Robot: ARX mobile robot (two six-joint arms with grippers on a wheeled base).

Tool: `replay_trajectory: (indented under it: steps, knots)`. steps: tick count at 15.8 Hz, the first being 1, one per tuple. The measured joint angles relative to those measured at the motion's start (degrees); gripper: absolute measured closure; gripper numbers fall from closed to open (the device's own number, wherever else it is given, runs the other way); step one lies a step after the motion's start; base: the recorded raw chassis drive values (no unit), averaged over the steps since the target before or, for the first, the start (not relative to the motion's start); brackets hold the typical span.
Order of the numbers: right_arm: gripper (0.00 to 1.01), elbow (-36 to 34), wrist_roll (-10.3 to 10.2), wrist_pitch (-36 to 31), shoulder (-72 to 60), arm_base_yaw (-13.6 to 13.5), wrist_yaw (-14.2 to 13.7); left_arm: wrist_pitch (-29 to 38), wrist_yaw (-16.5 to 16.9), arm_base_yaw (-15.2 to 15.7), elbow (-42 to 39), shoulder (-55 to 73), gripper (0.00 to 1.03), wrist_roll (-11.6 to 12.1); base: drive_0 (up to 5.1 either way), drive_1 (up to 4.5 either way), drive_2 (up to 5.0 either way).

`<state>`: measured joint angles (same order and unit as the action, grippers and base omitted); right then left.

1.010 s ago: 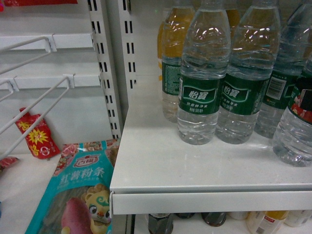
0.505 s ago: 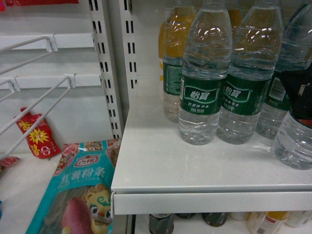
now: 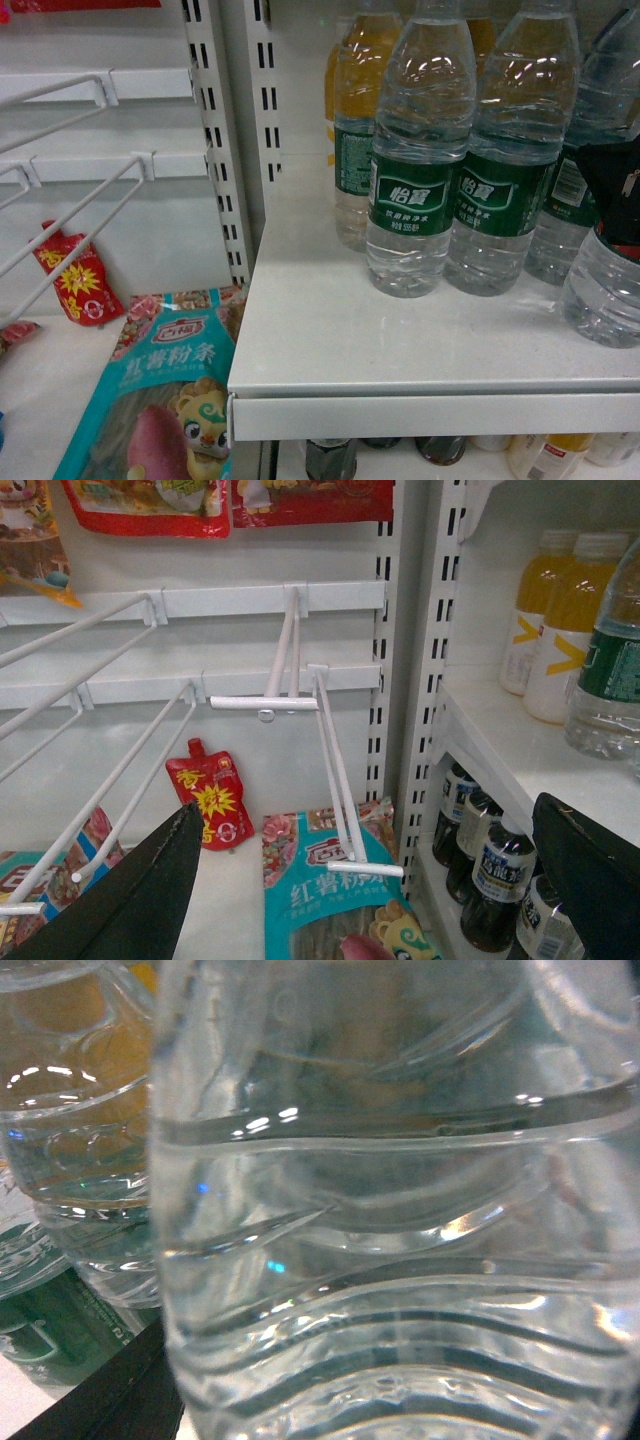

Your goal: Move water from second to third shelf

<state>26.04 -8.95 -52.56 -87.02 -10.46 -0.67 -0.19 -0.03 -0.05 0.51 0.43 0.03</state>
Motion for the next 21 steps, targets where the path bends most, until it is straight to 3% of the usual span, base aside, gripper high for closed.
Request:
replay_trajectory:
  steps: [2,4,7,15,19,21]
  knots:
    - [0.03,-0.87,0.74,0.87,2.23,-0.13,0.31,0.00,0.02,0.00,0.00,0.00,0.05,0.00,0.0,0.00,0.0]
    - [0.03,-1.66,2.99,1.22,4.00,-0.48,0.17,0.00,0.02,0.00,0.00,0.00,0.05,0.00,0.0,0.00,0.0]
    - [0.03,-3.54,8.52,2.19,6.71,-0.48,-1.53,0.00,0.02,0.00,0.00,0.00,0.05,0.00,0.0,0.00,0.0]
    - [0.03,-7.39,8.52,8.55,18.53,-0.85,-2.69,0.00,0.02,0.00,0.00,0.00,0.05,0.00,0.0,0.00,0.0]
    - [0.03,-11.47,8.50,17.92,33.29,-1.36,-3.67,0.00,0.00,0.00,0.00,0.00,0.05,0.00,0.0,0.00,0.0]
    - [0.03,-12.41,8.17,24.41,41.13,1.05,-2.75,0.00,0.02,0.00,0.00,0.00,0.05,0.00,0.0,0.00,0.0]
